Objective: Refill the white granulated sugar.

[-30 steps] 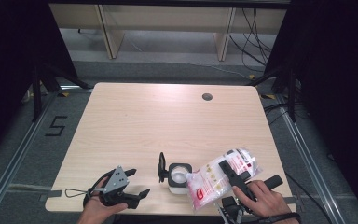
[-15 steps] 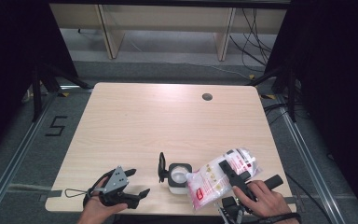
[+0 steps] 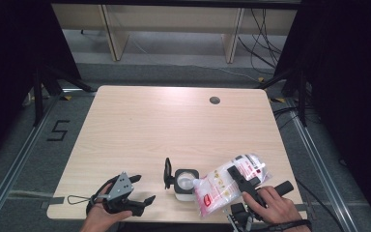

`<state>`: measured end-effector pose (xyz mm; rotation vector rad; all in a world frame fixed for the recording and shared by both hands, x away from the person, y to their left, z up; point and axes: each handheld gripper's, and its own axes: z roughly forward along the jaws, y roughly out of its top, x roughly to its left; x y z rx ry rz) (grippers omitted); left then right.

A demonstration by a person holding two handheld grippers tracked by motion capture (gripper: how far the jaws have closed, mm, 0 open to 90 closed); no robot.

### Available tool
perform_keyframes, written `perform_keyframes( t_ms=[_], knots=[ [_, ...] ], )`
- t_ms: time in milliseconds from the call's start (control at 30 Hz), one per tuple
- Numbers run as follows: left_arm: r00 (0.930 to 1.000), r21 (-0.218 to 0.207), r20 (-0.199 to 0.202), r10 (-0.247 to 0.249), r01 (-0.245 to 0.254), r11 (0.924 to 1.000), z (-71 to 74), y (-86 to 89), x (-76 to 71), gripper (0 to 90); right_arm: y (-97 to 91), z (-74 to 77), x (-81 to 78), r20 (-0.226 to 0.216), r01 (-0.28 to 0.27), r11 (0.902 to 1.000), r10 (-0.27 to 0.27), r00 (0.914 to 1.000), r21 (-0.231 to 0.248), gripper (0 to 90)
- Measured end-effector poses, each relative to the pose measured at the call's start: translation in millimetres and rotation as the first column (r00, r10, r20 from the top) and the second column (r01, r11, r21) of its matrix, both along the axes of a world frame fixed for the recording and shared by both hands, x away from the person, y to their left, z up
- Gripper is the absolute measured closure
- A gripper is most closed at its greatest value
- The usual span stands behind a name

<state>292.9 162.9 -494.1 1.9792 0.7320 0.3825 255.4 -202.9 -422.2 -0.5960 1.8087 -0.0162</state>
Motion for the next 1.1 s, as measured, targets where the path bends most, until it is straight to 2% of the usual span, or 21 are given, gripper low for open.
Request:
perform_keyframes(
  t_ms=[67, 167, 200, 233, 300, 367, 400, 467, 533, 567, 600, 633, 700, 733, 767, 800, 900, 1067, 1100],
  knots=[
    [1.0000, 0.007, 0.009, -0.004, 0.004, 1.0000, 0.3, 0.5, 0.4, 16.0, 0.7, 1.0, 0.2, 0.003, -0.004, 0.9999, 0.004, 1.0000, -0.012, 51.4],
    [1.0000, 0.004, 0.006, -0.002, 0.002, 1.0000, 0.2, 0.4, 0.4, 15.9, -1.8, -0.1, 0.5, -0.014, 0.002, 0.9996, -0.002, 0.9999, 0.030, 51.6],
    [1.0000, 0.006, 0.008, -0.003, 0.003, 1.0000, 0.3, 0.6, 0.5, 15.9, -1.7, 1.0, 1.1, -0.026, 0.007, 0.9997, -0.007, 0.9996, 0.025, 51.7],
    [1.0000, 0.005, 0.007, -0.003, 0.003, 1.0000, 0.3, 0.5, 0.4, 15.9, -2.3, 0.3, 2.1, -0.016, -0.012, 0.9995, 0.013, 0.9998, 0.030, 51.8],
    [1.0000, 0.006, 0.008, -0.003, 0.003, 1.0000, 0.3, 0.6, 0.4, 16.0, -3.5, -0.8, 2.3, -0.038, 0.012, 0.9992, -0.010, 0.9992, 0.039, 51.9],
    [0.9998, 0.012, 0.016, -0.009, 0.009, 0.9999, 0.7, 1.1, 0.9, 15.9, -4.9, -2.5, 4.0, -0.040, 0.001, 0.9979, 0.002, 0.9992, 0.065, 52.0],
    [1.0000, 0.006, 0.008, -0.003, 0.003, 1.0000, 0.4, 0.7, 0.4, 15.9, -6.0, -3.3, 3.5, -0.059, 0.026, 0.9973, -0.022, 0.9980, 0.069, 52.1],
    [0.9999, 0.006, 0.009, -0.004, 0.004, 1.0000, 0.6, 0.9, 0.4, 16.0, -7.3, -3.7, 5.2, -0.059, 0.014, 0.9971, -0.010, 0.9982, 0.074, 52.2],
    [0.9998, 0.012, 0.016, -0.008, 0.008, 0.9999, 0.8, 1.3, 1.0, 15.9, -9.0, -4.1, 5.0, -0.084, 0.035, 0.9949, -0.027, 0.9961, 0.095, 52.4],
    [0.9998, 0.012, 0.016, -0.008, 0.007, 0.9999, 0.8, 1.3, 0.8, 16.0, -8.9, -3.1, 6.3, -0.071, 0.003, 0.9957, 0.003, 0.9975, 0.092, 52.5],
    [0.9998, 0.013, 0.016, -0.009, 0.008, 0.9999, 0.8, 1.2, 0.8, 15.9, -10.0, -4.3, 6.0, -0.083, 0.014, 0.9936, -0.005, 0.9966, 0.112, 52.6],
    [0.9999, 0.008, 0.011, -0.004, 0.004, 1.0000, 0.6, 0.9, 0.5, 16.0, -9.4, -2.1, 6.4, -0.079, 0.001, 0.9952, 0.007, 0.9969, 0.098, 52.7],
    [0.9997, 0.015, 0.019, -0.014, 0.013, 0.9998, 1.0, 1.4, 1.2, 16.0, -9.6, -2.5, 6.5, -0.081, -0.002, 0.9944, 0.011, 0.9967, 0.105, 52.9],
    [1.0000, 0.005, 0.006, -0.001, 0.001, 1.0000, 0.6, 0.8, 0.1, 16.0, -9.7, -2.6, 6.5, -0.087, -0.002, 0.9942, 0.012, 0.9961, 0.108, 53.0],
    [0.9999, 0.010, 0.009, -0.004, 0.003, 0.9999, 0.8, 1.2, 0.2, 16.0, -9.7, -3.3, 6.3, -0.087, -0.003, 0.9941, 0.012, 0.9961, 0.109, 53.0],
    [0.9996, 0.020, 0.021, -0.017, 0.016, 0.9997, 1.3, 1.9, 1.3, 16.0, -10.6, -5.9, 5.5, -0.108, 0.024, 0.9913, -0.010, 0.9941, 0.130, 53.2],
    [0.9996, 0.016, 0.021, -0.016, 0.016, 0.9997, 1.1, 1.9, 1.4, 16.0, -9.8, -5.2, 7.1, -0.101, -0.006, 0.9925, 0.018, 0.9947, 0.122, 53.6],
    [0.9998, 0.013, 0.016, -0.011, 0.011, 0.9999, 0.8, 1.4, 0.9, 16.0, -11.1, -5.2, 6.2, -0.131, 0.011, 0.9885, 0.009, 0.9914, 0.151, 54.2],
    [0.9998, 0.012, 0.015, -0.008, 0.008, 0.9999, 0.8, 1.3, 0.7, 16.0, -11.1, -4.2, 7.1, -0.124, -0.011, 0.9882, 0.030, 0.9918, 0.153, 54.3]
  ],
)
